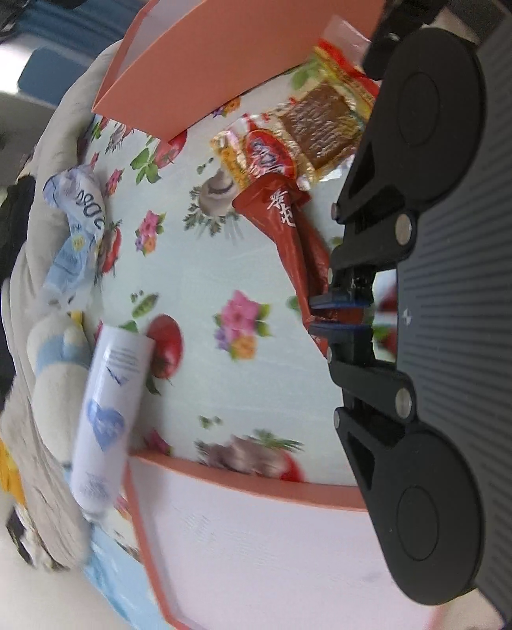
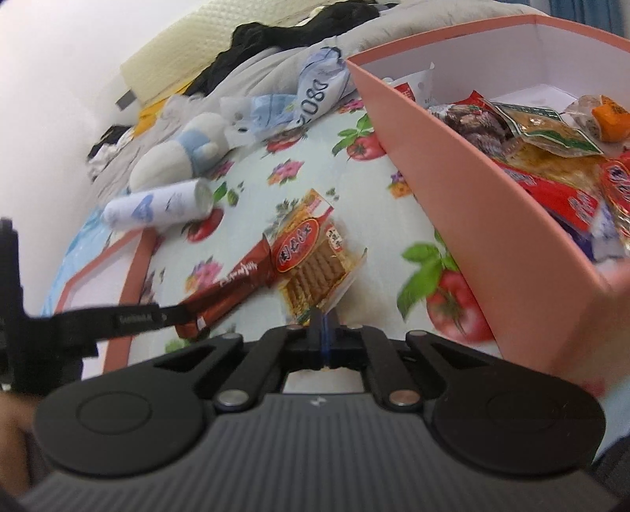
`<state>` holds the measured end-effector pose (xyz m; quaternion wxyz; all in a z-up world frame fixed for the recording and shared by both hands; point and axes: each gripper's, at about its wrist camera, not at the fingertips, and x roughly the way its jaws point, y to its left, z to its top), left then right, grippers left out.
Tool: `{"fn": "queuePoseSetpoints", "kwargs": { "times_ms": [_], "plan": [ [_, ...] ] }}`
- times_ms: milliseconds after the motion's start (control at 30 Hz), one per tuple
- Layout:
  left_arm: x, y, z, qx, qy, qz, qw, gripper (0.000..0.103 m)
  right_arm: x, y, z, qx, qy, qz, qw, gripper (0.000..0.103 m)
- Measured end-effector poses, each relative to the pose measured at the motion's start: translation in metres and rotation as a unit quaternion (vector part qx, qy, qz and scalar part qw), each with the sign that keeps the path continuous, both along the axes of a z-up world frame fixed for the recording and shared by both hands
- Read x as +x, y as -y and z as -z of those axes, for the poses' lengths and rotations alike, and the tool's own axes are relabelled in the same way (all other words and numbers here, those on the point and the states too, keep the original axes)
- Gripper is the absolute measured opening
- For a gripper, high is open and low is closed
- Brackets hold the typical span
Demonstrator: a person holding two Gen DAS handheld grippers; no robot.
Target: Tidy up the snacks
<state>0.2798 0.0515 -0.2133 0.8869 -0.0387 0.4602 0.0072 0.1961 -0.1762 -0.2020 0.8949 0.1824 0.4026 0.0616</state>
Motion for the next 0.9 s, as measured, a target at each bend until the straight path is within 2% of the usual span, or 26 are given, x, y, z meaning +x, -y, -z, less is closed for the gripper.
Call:
{"fn": "queuePoseSetpoints", "kwargs": {
  "times_ms": [167,300,567,767,833,900],
  "plan": [
    [-0.042,0.002,-0.005,-0.032,0.003,-0.046,0.9984,0.007,-0.028,0.007,0.001,-0.003,-0.013,-0.015,1.0,0.003],
    [-0.074,0.011,-0.008,-0.065,0.003,-0.063,0.9959,0.007,-0.041,0.01,0.006,-0.004,-0.028,-0.025,0.999,0.003],
    [-0.117,0.029,-0.009,-0.051,-0.002,-0.047,0.9976,0.006,-0.063,0.012,0.009,-0.017,-0.03,-0.068,0.997,0.004],
    [-0.13,0.03,-0.007,-0.054,-0.01,-0.043,0.9976,0.006,-0.07,0.011,0.012,-0.03,-0.036,-0.084,0.995,0.007],
    [-0.128,0.029,-0.006,-0.052,-0.013,-0.036,0.9979,0.007,-0.073,0.011,0.011,-0.043,-0.031,-0.093,0.994,0.009],
    [-0.126,0.03,-0.007,-0.046,-0.014,-0.02,0.9987,0.007,-0.078,0.011,0.009,-0.059,-0.021,-0.105,0.993,0.02]
  ]
}}
